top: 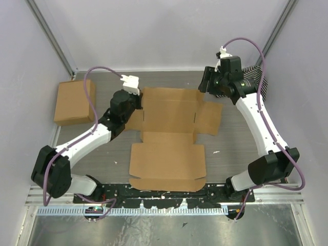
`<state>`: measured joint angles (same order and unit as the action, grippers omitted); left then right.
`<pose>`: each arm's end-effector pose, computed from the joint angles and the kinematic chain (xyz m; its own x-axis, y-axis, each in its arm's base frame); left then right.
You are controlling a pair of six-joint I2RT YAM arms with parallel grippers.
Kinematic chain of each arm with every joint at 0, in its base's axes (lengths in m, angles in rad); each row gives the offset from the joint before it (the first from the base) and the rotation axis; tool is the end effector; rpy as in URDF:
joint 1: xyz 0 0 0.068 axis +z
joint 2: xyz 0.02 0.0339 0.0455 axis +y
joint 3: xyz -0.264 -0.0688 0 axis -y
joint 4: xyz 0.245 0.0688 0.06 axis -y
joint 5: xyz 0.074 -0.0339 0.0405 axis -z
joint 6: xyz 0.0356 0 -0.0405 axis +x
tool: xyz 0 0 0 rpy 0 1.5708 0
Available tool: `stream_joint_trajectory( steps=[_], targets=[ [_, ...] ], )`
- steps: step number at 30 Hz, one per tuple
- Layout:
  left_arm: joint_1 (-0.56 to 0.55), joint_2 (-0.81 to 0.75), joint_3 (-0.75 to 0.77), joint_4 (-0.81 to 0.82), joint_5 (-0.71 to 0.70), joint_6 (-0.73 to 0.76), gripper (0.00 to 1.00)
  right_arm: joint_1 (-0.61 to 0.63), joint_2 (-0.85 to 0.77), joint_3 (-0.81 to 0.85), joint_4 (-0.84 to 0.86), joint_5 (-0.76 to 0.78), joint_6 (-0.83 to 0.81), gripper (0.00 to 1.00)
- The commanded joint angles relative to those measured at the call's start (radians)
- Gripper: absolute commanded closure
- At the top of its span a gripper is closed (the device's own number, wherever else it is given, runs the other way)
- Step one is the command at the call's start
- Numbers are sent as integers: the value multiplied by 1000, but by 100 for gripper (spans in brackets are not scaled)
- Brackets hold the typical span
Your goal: Fold the paper box
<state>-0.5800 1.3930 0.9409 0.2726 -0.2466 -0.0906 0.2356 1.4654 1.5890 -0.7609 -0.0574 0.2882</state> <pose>0.2780 -0.1718 0.3009 -0.1786 0.0121 -0.9838 0.3157 0.9478 -0.0456 0.3068 0.0757 0.4006 -0.6337 0.1397 -0.7609 -0.1020 0.9599 0.2612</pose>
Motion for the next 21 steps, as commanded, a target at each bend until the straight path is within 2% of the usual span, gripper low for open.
stream_joint_trajectory(
  steps=[1, 4, 12, 17, 21],
  targets=[
    [0, -82, -69, 216, -88, 66, 100, -1, 18, 40, -60, 0, -14, 40],
    [-1, -114, -113, 276, -81, 91, 100, -1, 22, 34, -67, -11, -16, 43],
    [-3, -168, -279, 565, 35, 165, 100, 0, 44, 48, -71, -91, -29, 47],
    [-2, -186, -302, 588, 141, 188, 100, 0, 58, 58, -71, -129, -33, 48],
    [-3, -199, -310, 588, 167, 194, 100, 0, 60, 47, -74, -134, -35, 52]
  ],
)
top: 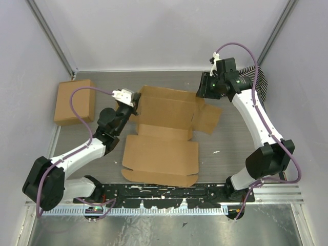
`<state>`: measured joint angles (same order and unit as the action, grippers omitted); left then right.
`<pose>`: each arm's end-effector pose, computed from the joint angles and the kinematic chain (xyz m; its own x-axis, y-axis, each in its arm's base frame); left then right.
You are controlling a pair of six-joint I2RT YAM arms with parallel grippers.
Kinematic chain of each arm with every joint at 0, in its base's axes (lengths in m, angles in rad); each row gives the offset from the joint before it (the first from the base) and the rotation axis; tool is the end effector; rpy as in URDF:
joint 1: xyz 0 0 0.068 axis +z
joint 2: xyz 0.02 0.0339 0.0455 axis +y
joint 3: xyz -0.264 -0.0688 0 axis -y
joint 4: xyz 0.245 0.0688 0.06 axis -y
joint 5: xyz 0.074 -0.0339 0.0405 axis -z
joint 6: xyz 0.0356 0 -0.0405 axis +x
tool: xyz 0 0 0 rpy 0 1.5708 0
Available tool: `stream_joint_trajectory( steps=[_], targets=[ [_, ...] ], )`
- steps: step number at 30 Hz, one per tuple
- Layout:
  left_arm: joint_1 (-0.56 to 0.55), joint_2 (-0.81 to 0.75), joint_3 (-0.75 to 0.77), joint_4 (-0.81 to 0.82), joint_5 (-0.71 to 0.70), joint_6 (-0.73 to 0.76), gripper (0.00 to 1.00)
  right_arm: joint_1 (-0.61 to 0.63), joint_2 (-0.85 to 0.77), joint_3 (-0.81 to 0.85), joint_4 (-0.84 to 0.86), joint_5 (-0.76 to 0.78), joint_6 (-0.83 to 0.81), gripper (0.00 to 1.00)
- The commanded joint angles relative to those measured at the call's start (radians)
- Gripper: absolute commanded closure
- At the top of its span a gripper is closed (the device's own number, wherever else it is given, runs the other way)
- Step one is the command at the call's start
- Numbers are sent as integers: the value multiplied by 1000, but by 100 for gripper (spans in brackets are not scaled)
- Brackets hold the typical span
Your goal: Fold the paper box
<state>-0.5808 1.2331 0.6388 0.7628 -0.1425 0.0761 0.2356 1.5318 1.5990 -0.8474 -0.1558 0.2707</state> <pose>0.2342 -0.1477 0.2934 0.1722 -0.0230 -0.9848 0.4142 0.9087 0.0512 0.3174 0.0819 0.3768 -0.7494 0.0918 -0.6557 -0.1426 0.9447 0.2952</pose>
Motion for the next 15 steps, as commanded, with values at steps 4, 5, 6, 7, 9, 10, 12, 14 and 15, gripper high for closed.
stream_joint_trajectory(
  steps=[4, 5, 6, 7, 9, 10, 12, 14, 15],
  targets=[
    [-4, -49, -11, 99, 61, 31, 100, 0, 6, 16, -3, -41, -23, 69],
    [-4, -49, -11, 99, 55, 31, 100, 0, 6, 10, -4, -38, -23, 72],
    [-4, -49, -11, 98, 50, 31, 100, 1, 3, 3, -4, -36, -23, 76],
    [-3, -47, -11, 98, 44, 31, 100, 0, 1, -3, -5, -36, -24, 81],
    [-4, -45, -12, 98, 38, 31, 100, -1, -1, -13, -8, -35, -24, 88],
    [-4, -44, -12, 98, 37, 30, 100, 0, -1, -14, -13, -34, -24, 92],
    [-4, -39, -11, 98, 37, 22, 100, 1, 3, -17, -21, -30, -25, 99],
    [-3, -39, -5, 90, 33, 9, 99, 3, 5, -20, -20, -23, -24, 99],
    [-4, -40, 1, 75, 29, 1, 96, 5, 4, -22, -14, -15, -22, 99]
  ],
)
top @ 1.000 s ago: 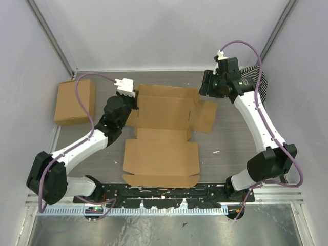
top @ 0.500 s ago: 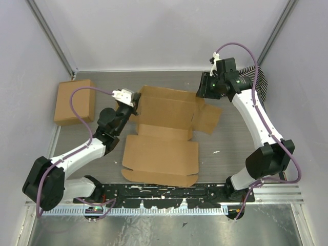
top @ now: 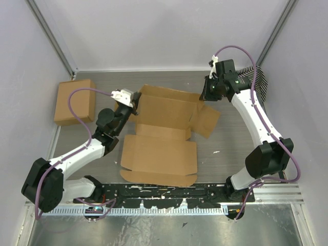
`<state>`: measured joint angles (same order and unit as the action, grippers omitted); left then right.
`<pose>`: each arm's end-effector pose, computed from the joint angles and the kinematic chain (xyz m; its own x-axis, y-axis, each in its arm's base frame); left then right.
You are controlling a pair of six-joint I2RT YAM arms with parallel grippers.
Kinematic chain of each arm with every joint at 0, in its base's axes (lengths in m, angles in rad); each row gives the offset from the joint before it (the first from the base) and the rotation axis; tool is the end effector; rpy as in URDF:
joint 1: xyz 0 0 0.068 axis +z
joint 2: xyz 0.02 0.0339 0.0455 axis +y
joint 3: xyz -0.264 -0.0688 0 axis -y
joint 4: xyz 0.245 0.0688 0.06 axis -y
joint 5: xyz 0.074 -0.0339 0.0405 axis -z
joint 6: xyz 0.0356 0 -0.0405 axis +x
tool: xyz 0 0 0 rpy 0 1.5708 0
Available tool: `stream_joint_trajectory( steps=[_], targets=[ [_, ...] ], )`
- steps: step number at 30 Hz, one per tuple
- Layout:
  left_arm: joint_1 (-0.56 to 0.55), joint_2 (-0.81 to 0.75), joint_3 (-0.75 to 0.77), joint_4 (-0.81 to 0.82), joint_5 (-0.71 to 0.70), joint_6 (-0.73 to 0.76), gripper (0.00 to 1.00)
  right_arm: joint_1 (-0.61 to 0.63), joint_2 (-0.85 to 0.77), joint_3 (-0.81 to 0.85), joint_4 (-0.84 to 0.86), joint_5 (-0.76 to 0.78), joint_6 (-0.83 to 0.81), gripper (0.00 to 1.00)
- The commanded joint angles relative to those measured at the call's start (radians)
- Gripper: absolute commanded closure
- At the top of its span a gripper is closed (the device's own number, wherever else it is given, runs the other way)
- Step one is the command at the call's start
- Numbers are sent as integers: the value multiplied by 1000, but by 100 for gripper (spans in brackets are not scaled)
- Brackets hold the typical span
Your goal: Fold the paper box
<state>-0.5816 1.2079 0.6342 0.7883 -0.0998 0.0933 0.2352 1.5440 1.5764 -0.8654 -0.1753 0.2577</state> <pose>0.2288 -0.1462 0.3010 0.2205 -0.0340 -0.9748 0.4467 0.8920 0.0699 0.3187 0.0828 0.3646 -0.7834 0.0703 -0.6176 -0.1488 0.9435 0.2962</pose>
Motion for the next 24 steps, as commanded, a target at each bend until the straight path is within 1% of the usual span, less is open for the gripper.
stream_joint_trajectory(
  steps=[1, 2, 3, 5, 6, 8, 11, 14, 18, 21, 24],
  targets=[
    [-3, -17, 16, 24, -19, -26, 91, 7, -12, -3, 14, 16, -3, 99],
    [-2, -23, 31, -12, -26, -41, 83, 10, -16, -6, 29, 28, 1, 99],
    [-3, -30, 50, -83, -33, -52, 78, 15, -22, -10, 48, 45, 5, 99],
    [-3, -47, 100, -204, -61, -87, 71, 30, -34, -17, 94, 87, 11, 99],
    [-2, -55, 126, -269, -69, -104, 69, 43, -41, -19, 121, 106, 7, 99],
    [-2, -77, 170, -380, -63, -115, 67, 63, -50, -24, 179, 137, 2, 99],
    [-2, -103, 215, -485, -75, -150, 64, 95, -67, -40, 273, 191, 19, 99],
    [-3, -103, 272, -622, -105, -154, 64, 128, -89, -87, 368, 241, 24, 99],
    [-2, -42, 390, -833, -206, -138, 63, 188, -120, -174, 475, 362, 6, 99],
    [-3, 11, 465, -960, -208, -133, 64, 229, -151, -259, 556, 452, 5, 99],
    [-3, 51, 511, -1059, -196, -153, 66, 248, -166, -307, 589, 493, 30, 99]
  ],
)
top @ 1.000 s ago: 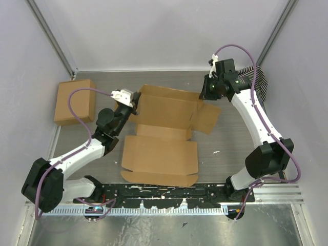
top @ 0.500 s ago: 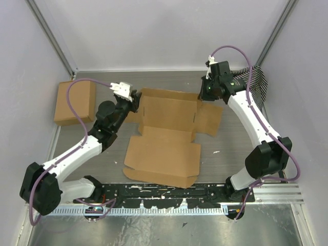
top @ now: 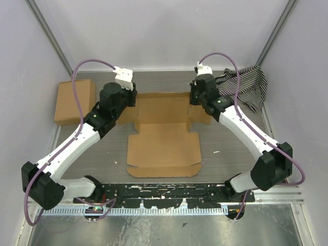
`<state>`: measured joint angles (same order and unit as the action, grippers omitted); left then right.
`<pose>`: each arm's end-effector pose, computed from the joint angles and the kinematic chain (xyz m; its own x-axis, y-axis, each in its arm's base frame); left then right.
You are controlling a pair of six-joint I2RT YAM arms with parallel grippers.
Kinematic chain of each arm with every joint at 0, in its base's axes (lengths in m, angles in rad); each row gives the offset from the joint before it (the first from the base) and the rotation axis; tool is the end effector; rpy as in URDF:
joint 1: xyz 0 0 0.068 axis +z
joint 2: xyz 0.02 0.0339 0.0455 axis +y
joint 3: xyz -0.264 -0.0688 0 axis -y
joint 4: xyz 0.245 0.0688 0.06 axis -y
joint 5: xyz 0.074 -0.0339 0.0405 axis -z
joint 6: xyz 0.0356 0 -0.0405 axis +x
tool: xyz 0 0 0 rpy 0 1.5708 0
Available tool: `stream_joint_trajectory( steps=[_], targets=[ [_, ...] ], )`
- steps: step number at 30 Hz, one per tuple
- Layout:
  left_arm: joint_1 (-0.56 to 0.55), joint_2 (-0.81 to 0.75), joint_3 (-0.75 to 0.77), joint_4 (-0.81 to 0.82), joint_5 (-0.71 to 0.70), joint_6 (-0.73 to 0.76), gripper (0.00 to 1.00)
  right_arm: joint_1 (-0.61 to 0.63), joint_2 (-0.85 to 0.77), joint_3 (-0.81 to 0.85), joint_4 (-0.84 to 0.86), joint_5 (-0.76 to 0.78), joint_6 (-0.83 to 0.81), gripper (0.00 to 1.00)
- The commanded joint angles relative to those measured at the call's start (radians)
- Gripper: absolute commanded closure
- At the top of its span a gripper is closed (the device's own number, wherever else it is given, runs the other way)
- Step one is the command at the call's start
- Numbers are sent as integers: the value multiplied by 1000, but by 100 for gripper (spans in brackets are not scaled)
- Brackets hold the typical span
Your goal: Fold the paper box
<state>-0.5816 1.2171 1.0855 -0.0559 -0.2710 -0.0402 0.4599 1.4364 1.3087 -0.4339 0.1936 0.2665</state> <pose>0.2440 -0.1490 0.3683 -0.1681 0.0642 -0.9837 0.3030 0.9529 0.0104 0.2965 0.1392 0.3454 -0.5366 0.0226 -0.8435 -0.1537 0.9803 0.1241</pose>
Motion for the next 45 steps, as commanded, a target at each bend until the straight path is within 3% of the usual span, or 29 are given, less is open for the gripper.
stream_joint_trajectory(
  steps=[1, 12, 30, 33, 36, 38, 42, 45],
  targets=[
    [-3, 45, 67, -233, -28, -26, 66, 25, -64, -54, 166, 125, 26, 99],
    [-3, 83, 46, -270, -125, -31, 68, 30, -85, -114, 170, 96, 56, 99],
    [-3, 169, 130, -263, -88, -53, 67, 34, -111, -144, 159, 47, 48, 99],
    [-2, 196, 138, -271, -93, -63, 75, 34, -111, -145, 158, 41, 47, 99],
    [-2, 221, 137, -283, -109, -83, 100, 34, -107, -135, 146, 34, 38, 98],
    [-3, 225, 124, -282, -127, -100, 100, 34, -101, -117, 126, -4, 29, 92],
    [-3, 198, 30, -212, -157, -133, 100, 30, -97, -74, 84, -20, -5, 67],
    [-2, 149, -61, -116, -164, -150, 100, 11, -129, -58, 75, -25, -21, 59]
  ],
)
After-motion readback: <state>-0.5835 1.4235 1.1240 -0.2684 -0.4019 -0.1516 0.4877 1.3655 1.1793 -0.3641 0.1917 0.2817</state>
